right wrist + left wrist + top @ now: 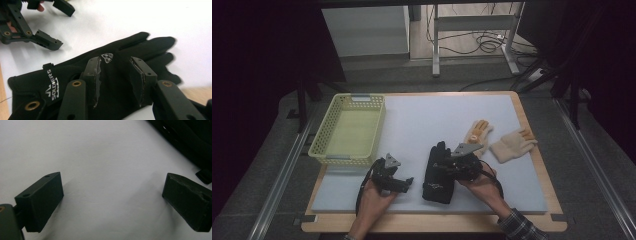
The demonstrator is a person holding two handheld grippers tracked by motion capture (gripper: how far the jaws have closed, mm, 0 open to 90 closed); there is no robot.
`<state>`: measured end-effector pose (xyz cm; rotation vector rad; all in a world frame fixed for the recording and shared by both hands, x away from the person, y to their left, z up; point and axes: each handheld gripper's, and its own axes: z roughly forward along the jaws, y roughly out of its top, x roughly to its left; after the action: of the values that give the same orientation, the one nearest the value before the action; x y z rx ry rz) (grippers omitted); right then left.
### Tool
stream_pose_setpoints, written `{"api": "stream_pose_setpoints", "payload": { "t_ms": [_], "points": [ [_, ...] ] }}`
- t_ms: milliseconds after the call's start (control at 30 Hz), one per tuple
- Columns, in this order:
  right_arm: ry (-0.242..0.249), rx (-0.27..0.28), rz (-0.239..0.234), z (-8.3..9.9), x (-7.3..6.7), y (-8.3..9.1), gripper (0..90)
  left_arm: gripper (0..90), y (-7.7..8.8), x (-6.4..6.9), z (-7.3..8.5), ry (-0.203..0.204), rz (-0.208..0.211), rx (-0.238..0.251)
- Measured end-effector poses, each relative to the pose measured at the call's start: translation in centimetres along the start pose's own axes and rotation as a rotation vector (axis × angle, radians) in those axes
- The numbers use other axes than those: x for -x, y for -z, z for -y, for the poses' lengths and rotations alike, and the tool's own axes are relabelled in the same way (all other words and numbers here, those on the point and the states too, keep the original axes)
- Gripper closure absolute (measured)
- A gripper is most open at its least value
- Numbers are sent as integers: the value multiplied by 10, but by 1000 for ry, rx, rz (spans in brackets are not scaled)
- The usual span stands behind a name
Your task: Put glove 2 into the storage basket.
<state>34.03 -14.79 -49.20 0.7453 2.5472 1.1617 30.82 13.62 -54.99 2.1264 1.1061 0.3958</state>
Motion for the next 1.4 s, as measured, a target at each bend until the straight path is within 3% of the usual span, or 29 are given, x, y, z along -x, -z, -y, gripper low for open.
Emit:
{"api": "stream_pose_setpoints", "payload": {
  "t_ms": [100,200,333,433,600,700,833,1000,1033,1167,1400],
  "points": [
    [-14,8,9,5,2,8,606,38,0,0,0,0,1,-1],
    [-34,-5,-1,20,5,20,757,37,0,-1,0,-3,3,-6],
    [-41,-13,-18,34,5,28,832,38,0,-1,0,-2,3,-6],
    [-37,-14,-18,40,3,29,851,42,1,-1,0,-4,4,-6],
    [-20,-43,-59,56,-11,25,879,57,6,-3,3,-27,13,-9],
    [-4,-57,-78,60,-17,20,879,55,12,-6,8,-33,-2,-17],
    [3,-59,-85,62,-22,14,880,51,17,-10,13,-66,-10,-17],
    [5,-52,-95,59,-25,9,879,31,19,-21,18,-48,35,-20],
    [8,-51,-95,59,-26,8,879,33,20,-23,19,-59,45,-15],
    [21,-44,-93,54,-31,1,874,23,22,-30,22,-66,55,-17],
    [23,-30,-77,45,-36,-13,875,30,22,-31,22,-70,57,-18]
  ]
}}
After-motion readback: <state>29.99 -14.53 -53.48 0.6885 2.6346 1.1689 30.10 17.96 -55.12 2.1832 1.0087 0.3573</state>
